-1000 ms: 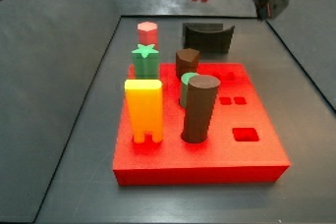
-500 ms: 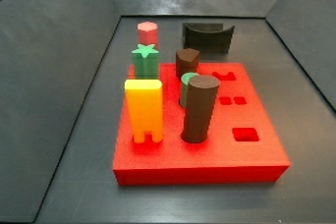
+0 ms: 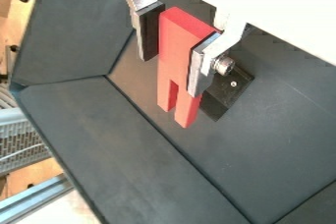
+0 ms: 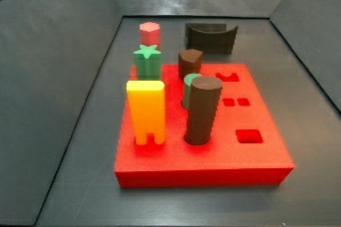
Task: Pick up the double-square object. Move up. Rotate the double-square object. Place the double-square object on the fixture. Regrasp the double-square object. Move to above the board. Insert the double-square object.
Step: Move to above the board.
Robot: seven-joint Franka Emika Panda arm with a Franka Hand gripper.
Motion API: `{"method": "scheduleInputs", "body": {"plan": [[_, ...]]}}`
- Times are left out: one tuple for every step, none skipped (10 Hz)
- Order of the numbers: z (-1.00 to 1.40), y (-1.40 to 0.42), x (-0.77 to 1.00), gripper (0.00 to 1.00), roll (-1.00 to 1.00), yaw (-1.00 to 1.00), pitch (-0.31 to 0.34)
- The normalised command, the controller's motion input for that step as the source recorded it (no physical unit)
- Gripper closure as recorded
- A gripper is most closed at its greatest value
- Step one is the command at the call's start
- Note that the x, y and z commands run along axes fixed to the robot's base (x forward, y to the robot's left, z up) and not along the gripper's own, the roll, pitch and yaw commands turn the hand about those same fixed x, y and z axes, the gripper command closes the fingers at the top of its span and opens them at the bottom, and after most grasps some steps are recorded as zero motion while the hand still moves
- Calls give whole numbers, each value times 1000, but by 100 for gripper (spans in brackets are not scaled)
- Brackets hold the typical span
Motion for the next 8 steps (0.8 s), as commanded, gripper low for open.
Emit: {"method": "scheduleInputs", "body": {"plan": [[179,-1000,-387,100,-1000,-54,-71],[187,-1000,-390,100,-1000,-55,-82],[196,-1000,-408,100,-1000,-57,-87],[170,-1000,-420,100,-1000,-67,-88],[179,-1000,-420,100,-1000,-71,-89],[183,-1000,-438,100,-1000,-78,-86],[168,-1000,-443,100,-1000,-83,-83],[178,-983,-471,100,-1000,-86,-86]]}}
